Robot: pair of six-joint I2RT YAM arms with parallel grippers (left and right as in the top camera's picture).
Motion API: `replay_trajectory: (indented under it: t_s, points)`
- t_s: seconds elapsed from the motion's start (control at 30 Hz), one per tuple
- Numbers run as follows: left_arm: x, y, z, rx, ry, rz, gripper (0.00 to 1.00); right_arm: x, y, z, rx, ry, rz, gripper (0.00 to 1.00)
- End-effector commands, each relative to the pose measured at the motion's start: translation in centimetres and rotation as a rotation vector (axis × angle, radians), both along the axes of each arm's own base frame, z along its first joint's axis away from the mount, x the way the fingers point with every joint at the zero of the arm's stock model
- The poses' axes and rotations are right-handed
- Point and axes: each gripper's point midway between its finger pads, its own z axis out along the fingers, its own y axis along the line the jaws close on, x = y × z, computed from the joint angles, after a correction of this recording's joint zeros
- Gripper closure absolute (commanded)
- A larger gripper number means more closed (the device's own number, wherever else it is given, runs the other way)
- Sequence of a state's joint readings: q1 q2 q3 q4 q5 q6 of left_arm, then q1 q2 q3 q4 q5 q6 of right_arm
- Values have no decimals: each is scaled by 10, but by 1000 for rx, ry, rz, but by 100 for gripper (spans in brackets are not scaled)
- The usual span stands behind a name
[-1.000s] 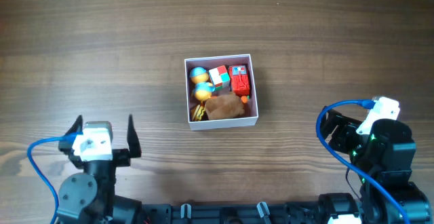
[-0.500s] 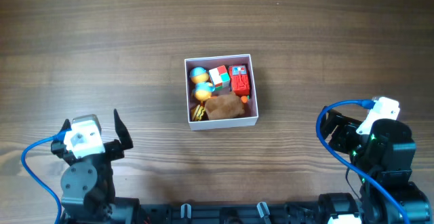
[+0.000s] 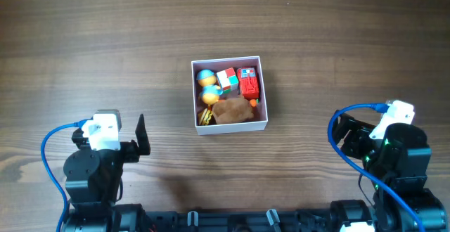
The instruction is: Pack container
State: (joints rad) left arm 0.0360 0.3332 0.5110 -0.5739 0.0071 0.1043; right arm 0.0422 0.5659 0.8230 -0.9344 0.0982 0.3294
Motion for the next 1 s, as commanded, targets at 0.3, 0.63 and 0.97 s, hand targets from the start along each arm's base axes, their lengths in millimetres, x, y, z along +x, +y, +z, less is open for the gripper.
replay_trajectory:
  t_s: [0.3,0.63,0.97]
  points:
    - [-18,-3,-10,10,28,-25,0,0,-10,-1,-25,2,-54,0]
    - [-46,-5,-58,-3,253,-26,0,0,-10,-1,-25,2,-54,0]
    - [-46,-5,-58,-3,253,-26,0,-10,-15,9,-52,-49,-74,0]
